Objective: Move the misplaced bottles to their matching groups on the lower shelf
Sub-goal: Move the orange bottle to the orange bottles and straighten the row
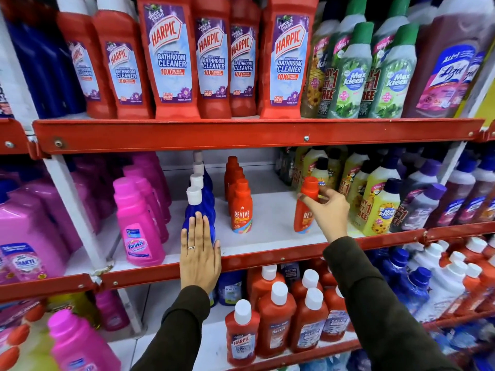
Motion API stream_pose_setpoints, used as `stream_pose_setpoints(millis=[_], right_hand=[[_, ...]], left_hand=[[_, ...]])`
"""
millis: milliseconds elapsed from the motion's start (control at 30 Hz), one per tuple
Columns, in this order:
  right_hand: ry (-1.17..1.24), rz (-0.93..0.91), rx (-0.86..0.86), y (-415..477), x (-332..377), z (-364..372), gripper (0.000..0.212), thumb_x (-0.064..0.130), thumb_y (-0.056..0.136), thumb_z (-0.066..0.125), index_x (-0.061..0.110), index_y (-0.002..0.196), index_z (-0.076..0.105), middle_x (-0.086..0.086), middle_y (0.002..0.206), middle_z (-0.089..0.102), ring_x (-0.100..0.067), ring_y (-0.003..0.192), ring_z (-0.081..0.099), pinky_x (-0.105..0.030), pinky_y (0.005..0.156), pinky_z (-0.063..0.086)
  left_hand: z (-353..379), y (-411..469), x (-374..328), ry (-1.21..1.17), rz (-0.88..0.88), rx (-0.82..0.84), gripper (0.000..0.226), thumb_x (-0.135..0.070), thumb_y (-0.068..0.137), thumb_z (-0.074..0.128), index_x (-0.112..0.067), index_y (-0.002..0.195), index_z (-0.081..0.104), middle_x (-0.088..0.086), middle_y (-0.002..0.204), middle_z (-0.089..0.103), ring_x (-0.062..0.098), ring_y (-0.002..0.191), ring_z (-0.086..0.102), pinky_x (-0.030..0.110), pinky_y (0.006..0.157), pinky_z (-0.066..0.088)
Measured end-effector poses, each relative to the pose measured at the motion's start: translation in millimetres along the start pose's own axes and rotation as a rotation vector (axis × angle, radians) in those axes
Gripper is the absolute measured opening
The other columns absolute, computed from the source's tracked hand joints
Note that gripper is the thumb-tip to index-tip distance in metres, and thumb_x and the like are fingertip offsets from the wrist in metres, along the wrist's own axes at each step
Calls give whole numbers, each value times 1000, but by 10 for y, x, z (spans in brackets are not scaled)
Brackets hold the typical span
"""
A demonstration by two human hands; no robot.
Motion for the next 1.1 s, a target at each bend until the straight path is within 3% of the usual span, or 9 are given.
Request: stream_pose_setpoints(millis=[100,233,367,500,567,633,800,967,1100], right_hand=[[23,-15,77,-177,160,206,60,39,66,90,10,116,74,-2,98,74,-13,88,70,-19,78,49],[24,-38,155,-388,291,524,71,45,64,90,6,120,71,-6,116,74,-17,105,69,-34,94,56],[9,-57,180,-560,328,792,66,52,61,90,14,113,73,-2,110,76,-11,96,69,-25,86,55],[-27,-57,185,-644,318,958,67,55,63,88,17,115,70,0,112,74,-8,94,65,-21,82,52],[-40,-59,173,-658,306,997,67,58,63,86,18,114,69,1,112,73,-7,93,64,-25,85,55],[-56,-73,160,-667,298,1014,67,62,62,84,20,113,69,3,110,73,-7,92,63,-25,84,55],[-132,-148,103,-727,300,1043,64,62,64,83,20,110,68,1,107,73,-16,95,69,-34,85,59],[-182,-164,110,-785,321,1025,70,69,66,77,21,114,66,6,109,70,-12,99,66,-32,87,57],[123,10,234,-907,254,958,75,79,76,60,25,129,61,9,124,66,-7,116,61,-29,98,52]], left_hand=[[-8,2,-1,7,-9,13,72,-27,102,31,-1,161,-1,14,171,-18,26,159,-13,41,130,-8],[-14,8,0,32,-13,27,68,-27,102,31,2,159,7,15,171,-15,25,159,-14,40,130,-8],[-20,8,-6,31,-14,42,69,-27,101,33,2,158,8,21,168,9,26,160,-11,41,130,-5],[-32,18,-5,32,-7,69,69,-27,100,34,3,158,11,23,166,17,34,156,12,42,129,-3],[-35,14,-7,31,-6,63,67,-27,100,33,3,157,15,23,167,19,33,158,3,42,129,-2],[-28,9,-1,30,-6,58,66,-27,100,33,3,157,18,22,166,19,30,159,-3,43,129,-1],[-59,21,-11,19,24,80,73,-29,99,33,-2,161,5,22,165,19,34,154,18,43,127,2],[-183,12,-76,-149,-21,58,74,-30,100,36,-11,162,0,15,168,12,21,160,-10,40,129,-4],[-248,42,-277,-420,143,144,76,-25,103,37,-28,162,-10,-8,173,-10,12,160,-8,33,130,-4]])
Point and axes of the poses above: each hand's wrist, its own y-axis towards the middle knuckle, its own z-axis out of the palm, x = y × z, the point moved 2 cm from there along y, towards the middle knuckle
